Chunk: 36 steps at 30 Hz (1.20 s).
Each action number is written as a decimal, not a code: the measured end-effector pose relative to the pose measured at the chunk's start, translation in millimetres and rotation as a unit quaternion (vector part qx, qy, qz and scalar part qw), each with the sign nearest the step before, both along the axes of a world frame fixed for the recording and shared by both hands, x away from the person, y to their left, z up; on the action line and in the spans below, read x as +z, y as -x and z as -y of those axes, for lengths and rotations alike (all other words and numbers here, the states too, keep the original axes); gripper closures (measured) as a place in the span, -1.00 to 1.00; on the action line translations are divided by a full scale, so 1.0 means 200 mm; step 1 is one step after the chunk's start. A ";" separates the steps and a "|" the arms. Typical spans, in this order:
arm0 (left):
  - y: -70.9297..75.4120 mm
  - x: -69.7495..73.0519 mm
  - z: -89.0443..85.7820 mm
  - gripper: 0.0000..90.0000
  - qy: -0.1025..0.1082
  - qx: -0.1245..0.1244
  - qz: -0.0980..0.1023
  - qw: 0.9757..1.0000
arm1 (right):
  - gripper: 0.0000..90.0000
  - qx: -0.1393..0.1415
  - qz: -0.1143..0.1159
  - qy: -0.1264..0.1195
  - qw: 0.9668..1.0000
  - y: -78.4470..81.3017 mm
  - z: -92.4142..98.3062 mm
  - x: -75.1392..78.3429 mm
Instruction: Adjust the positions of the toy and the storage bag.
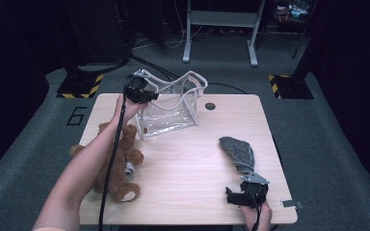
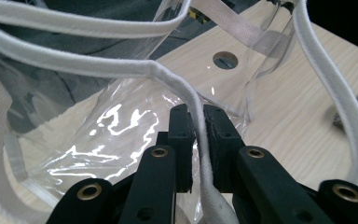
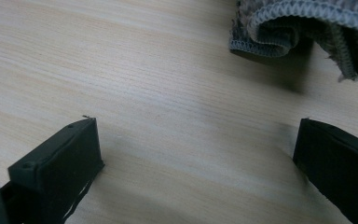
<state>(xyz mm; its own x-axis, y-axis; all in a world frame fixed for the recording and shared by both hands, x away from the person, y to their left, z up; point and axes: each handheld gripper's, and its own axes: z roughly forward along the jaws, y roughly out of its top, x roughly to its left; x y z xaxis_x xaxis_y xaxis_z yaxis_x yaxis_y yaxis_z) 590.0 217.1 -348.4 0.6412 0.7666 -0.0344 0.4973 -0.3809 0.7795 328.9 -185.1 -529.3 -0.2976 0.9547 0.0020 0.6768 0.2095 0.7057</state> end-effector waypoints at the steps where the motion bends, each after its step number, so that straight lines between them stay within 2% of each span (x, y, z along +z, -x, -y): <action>1: 0.01 0.00 0.00 0.82 0.001 0.001 0.000 1.000 | -1.00 0.000 0.000 0.000 1.000 0.00 0.00 0.00; 4: 0.03 0.01 -0.01 0.82 0.001 0.000 0.002 1.000 | -1.00 -0.001 -0.001 -0.001 1.000 0.00 0.00 0.00; 6: 0.05 0.01 -0.02 0.82 0.013 -0.006 -0.002 1.000 | -1.00 -0.001 0.000 0.000 1.000 0.00 0.00 0.00; 11: 0.08 0.01 -0.01 0.82 0.021 -0.013 -0.003 1.000 | -1.00 0.001 0.000 0.003 1.000 0.00 0.00 0.00; 17: 0.10 0.02 0.04 0.82 0.024 -0.024 -0.008 0.999 | -1.00 0.001 0.000 0.003 1.000 0.00 0.00 0.00; 21: 0.14 0.02 0.07 0.81 0.031 -0.033 -0.007 0.999 | -1.00 0.001 0.000 0.003 1.000 0.00 0.00 0.00; 23: 0.17 0.02 0.07 0.81 0.034 -0.033 -0.005 0.999 | -1.00 -0.005 -0.006 -0.002 1.000 0.00 0.00 0.00; 28: 0.22 0.02 0.03 0.81 0.029 -0.032 -0.006 0.999 | -1.00 0.001 -0.003 0.000 1.000 0.00 0.00 0.00; 30: 0.24 0.03 0.02 0.81 0.031 -0.027 -0.009 0.999 | -1.00 -0.001 -0.003 0.000 1.000 0.00 0.00 0.00; 36: 0.29 0.03 -0.03 0.81 0.034 -0.032 -0.011 0.999 | -1.00 -0.001 -0.004 -0.001 1.000 0.00 -0.01 0.00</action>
<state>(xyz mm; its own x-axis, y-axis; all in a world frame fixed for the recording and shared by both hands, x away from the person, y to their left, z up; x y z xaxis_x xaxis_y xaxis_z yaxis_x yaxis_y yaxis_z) 531.8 223.3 -343.2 0.6876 0.7192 -0.0993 0.4907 -0.3596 0.7936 329.7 -184.1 -528.7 -0.2953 0.9554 0.0070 0.6825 0.2058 0.7013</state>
